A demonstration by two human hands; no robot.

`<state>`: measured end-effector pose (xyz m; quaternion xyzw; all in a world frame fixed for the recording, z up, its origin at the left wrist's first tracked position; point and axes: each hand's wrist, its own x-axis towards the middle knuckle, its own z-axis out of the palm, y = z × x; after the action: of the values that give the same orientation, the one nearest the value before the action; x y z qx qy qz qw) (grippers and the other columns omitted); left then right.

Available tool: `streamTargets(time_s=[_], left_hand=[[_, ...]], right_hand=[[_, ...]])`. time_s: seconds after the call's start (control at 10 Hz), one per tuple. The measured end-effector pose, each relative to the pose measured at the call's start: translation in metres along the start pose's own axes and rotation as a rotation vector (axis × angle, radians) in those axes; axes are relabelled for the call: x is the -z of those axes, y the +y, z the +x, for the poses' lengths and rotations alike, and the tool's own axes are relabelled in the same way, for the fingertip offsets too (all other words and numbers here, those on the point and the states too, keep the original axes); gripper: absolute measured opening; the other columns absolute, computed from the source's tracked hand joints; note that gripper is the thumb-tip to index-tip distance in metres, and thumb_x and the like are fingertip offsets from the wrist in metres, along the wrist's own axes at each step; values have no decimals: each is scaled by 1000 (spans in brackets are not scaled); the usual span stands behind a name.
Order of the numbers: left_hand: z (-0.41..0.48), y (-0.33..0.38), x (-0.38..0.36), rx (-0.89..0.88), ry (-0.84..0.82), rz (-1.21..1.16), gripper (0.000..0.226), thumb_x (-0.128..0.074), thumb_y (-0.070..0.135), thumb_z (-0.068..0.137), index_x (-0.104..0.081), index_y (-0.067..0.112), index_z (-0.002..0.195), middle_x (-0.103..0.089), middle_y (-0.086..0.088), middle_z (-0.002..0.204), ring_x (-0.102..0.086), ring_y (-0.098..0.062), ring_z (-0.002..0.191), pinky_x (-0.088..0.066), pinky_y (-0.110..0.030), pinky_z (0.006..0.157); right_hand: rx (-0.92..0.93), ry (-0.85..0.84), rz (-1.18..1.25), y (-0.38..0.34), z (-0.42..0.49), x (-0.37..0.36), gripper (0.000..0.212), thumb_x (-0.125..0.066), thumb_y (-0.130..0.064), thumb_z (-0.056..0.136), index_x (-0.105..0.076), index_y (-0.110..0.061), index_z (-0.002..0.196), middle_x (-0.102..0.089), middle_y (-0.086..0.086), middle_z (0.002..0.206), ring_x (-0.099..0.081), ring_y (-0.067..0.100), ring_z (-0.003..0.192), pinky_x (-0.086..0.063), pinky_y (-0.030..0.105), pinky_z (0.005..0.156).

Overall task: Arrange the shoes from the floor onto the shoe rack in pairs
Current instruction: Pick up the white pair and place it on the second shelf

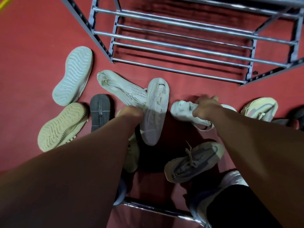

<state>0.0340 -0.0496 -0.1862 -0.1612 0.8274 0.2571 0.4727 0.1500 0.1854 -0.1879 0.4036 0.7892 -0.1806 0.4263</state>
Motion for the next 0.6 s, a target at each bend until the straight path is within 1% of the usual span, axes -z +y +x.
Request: streamTargets(time_s=[0.1, 0.2, 0.3, 0.4, 0.5, 0.6], left_hand=[[-4, -4, 2, 0, -3, -43, 39, -57, 21, 92, -64, 3, 126, -65, -18, 128, -64, -36, 116, -56, -46, 96], [2, -8, 1, -4, 16, -68, 39, -57, 31, 80, -71, 7, 108, -71, -19, 114, -70, -36, 104, -59, -51, 89], [3, -10, 2, -37, 23, -91, 43, -61, 37, 69, -71, 6, 97, -73, -19, 101, -71, -37, 100, -59, -53, 87], [-13, 1, 4, -88, 107, -133, 33, -67, 33, 73, -72, 7, 93, -74, -11, 91, -71, -32, 88, -61, -43, 83], [-20, 10, 3, -176, 152, -154, 21, -57, 26, 76, -69, 12, 86, -71, -6, 84, -62, -26, 73, -53, -31, 71], [-31, 21, 1, -264, 74, -249, 18, -56, 27, 73, -68, 16, 81, -70, -4, 74, -62, -24, 69, -55, -34, 69]], right_hand=[[84, -30, -61, -5, -3, -6, 57, -66, -26, 91, -49, -9, 144, -39, 24, 152, -47, 36, 135, -49, 38, 96], [176, -49, -62, -6, -5, -12, 35, -62, -18, 92, -61, -8, 127, -65, 16, 126, -64, 33, 111, -51, 32, 83], [200, -50, -34, -7, -9, -13, 31, -59, -13, 94, -62, -13, 125, -63, 11, 127, -61, 31, 113, -52, 36, 96], [217, -22, -19, -10, -15, -13, 27, -58, -18, 98, -69, -14, 121, -67, 11, 124, -64, 33, 114, -53, 37, 95], [217, -3, 80, -7, -23, -7, 24, -60, -22, 94, -74, -14, 112, -71, 9, 114, -66, 32, 110, -54, 35, 89], [262, 27, 183, -7, -40, 11, 14, -65, -17, 82, -78, -16, 89, -73, -1, 98, -67, 24, 102, -49, 25, 71]])
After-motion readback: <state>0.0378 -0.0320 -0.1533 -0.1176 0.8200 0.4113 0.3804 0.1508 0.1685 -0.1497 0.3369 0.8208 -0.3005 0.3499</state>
